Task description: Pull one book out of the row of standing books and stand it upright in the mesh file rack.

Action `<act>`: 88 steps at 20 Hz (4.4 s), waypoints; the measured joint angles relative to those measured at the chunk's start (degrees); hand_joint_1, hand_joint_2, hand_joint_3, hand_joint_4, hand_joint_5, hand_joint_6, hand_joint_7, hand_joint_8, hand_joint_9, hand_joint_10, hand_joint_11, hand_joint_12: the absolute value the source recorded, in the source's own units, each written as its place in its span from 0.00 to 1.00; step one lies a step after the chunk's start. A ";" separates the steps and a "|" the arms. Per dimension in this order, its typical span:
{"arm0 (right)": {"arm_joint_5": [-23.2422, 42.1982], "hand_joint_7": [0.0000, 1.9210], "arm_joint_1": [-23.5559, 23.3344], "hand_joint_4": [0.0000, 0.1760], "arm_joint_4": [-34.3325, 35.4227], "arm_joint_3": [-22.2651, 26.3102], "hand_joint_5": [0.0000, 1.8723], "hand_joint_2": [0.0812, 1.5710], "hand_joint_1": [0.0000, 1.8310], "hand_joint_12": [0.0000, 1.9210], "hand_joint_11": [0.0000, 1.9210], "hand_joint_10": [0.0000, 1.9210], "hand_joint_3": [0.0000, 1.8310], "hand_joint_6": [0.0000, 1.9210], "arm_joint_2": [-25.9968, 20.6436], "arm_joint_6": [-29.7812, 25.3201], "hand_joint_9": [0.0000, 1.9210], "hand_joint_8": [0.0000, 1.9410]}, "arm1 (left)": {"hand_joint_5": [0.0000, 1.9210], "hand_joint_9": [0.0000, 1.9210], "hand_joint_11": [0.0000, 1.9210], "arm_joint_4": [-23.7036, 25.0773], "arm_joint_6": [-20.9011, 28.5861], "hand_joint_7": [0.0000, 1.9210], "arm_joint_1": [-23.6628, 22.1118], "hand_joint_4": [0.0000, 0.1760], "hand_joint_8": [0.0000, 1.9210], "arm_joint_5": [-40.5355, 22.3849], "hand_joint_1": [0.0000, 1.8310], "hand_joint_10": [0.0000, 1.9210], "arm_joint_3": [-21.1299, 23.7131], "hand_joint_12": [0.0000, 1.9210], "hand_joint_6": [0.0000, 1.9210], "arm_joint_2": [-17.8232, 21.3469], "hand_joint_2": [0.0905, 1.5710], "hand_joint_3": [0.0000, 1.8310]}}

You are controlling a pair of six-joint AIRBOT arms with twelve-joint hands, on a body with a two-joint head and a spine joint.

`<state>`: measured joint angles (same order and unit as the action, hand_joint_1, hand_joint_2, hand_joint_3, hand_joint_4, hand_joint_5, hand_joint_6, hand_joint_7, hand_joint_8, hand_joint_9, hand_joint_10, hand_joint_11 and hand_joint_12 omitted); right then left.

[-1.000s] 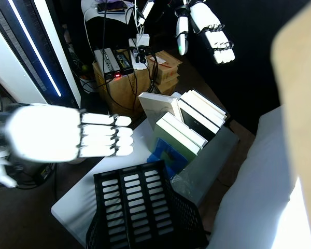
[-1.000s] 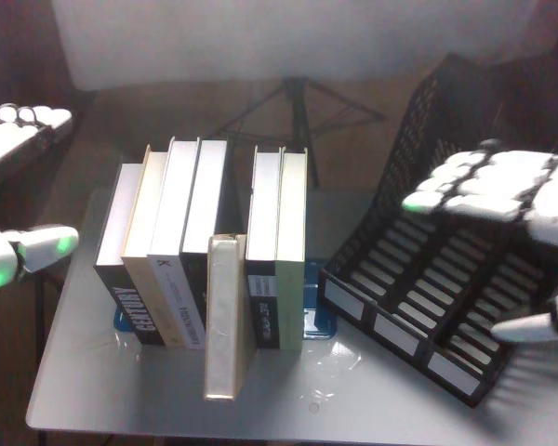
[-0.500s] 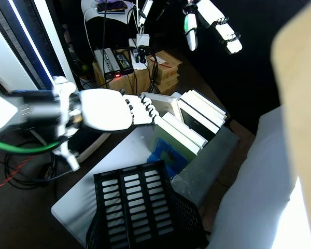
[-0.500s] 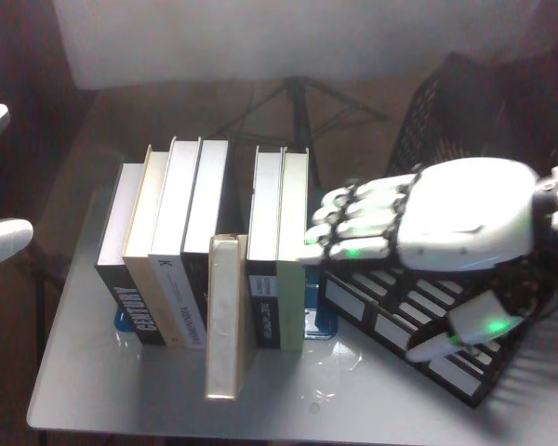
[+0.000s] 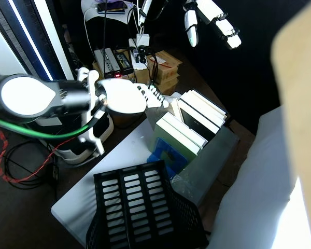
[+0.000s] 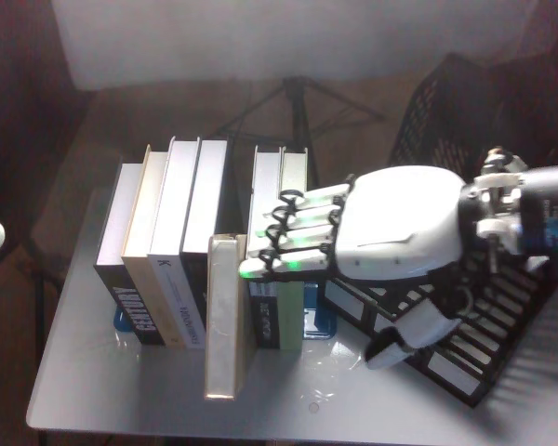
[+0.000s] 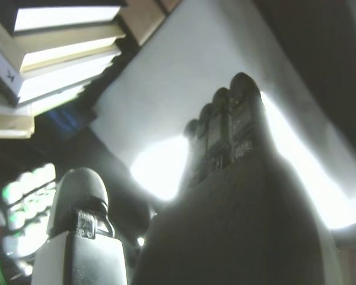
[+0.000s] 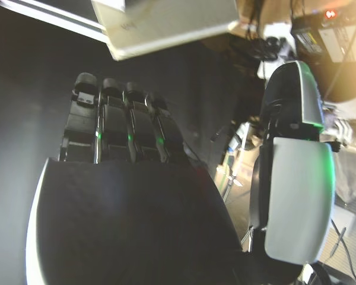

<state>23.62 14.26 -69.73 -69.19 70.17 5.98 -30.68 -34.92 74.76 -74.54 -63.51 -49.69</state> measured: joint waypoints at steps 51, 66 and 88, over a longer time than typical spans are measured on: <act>-6.62 0.03 1.73 0.32 -22.71 -12.28 0.02 0.52 0.52 0.13 0.00 0.01 0.00 0.00 21.92 -2.29 0.04 0.00 | 0.00 0.00 0.00 -7.72 3.34 0.00 7.74 0.38 0.00 -7.41 0.11 0.00 1.97 0.00 0.00 -0.15 0.87 0.00; -8.13 0.00 1.73 0.36 -25.09 -15.15 0.03 0.63 0.66 0.01 0.00 0.00 0.01 0.01 23.80 -1.84 0.00 0.00 | 0.00 0.00 0.00 -7.13 3.54 0.00 7.74 0.46 0.00 -7.41 0.13 0.00 1.31 0.00 0.00 -0.57 0.88 0.00; -10.75 0.00 2.19 0.36 -27.85 -16.33 0.02 0.63 0.66 0.00 0.00 0.01 0.01 0.01 24.65 -2.08 0.02 0.00 | 0.00 0.00 0.00 -6.82 4.17 0.00 7.74 0.44 0.00 -7.69 0.14 0.00 1.18 0.00 0.00 -1.18 0.88 0.00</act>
<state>12.86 16.45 -97.58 -85.52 94.83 3.90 -37.50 -30.74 82.50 -82.24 -62.33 -50.87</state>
